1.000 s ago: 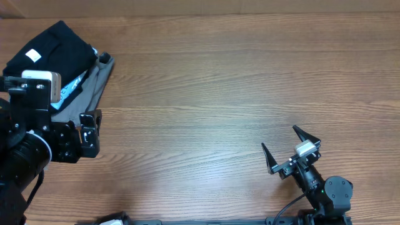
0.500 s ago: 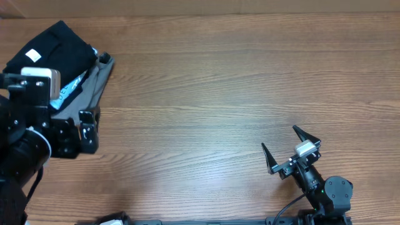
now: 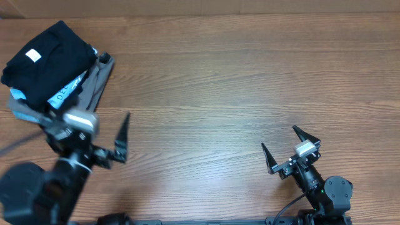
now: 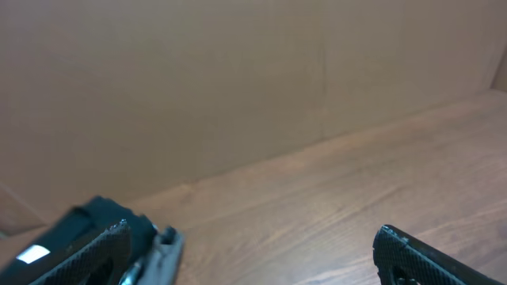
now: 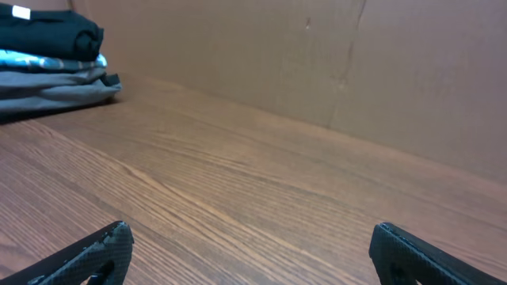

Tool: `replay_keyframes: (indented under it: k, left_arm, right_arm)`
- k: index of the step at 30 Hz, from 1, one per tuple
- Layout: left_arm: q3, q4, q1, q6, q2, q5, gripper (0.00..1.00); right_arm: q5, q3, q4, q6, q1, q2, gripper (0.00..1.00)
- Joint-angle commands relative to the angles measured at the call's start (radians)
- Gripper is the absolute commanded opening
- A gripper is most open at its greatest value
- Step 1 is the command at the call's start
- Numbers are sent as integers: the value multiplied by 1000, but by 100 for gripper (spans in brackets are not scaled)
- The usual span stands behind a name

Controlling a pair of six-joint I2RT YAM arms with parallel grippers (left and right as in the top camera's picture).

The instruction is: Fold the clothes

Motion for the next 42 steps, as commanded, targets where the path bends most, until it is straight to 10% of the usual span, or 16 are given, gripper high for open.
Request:
replay_keyframes:
  k: [1, 15, 32, 42]
  left_arm:
    - [-201, 45, -6, 19, -142, 16, 100]
    - [-785, 351, -21, 18, -533, 90, 100]
    - [-1089, 700, -67, 18, -589, 48, 100]
    - [-1093, 640, -72, 18, -587, 52, 100]
  right_arm:
    - [-5, -5, 7, 4, -3, -12, 100]
    - [-5, -5, 7, 4, -3, -12, 100]
    - [-5, -5, 7, 4, -3, -12, 100]
    - [-5, -5, 8, 4, -3, -12, 100]
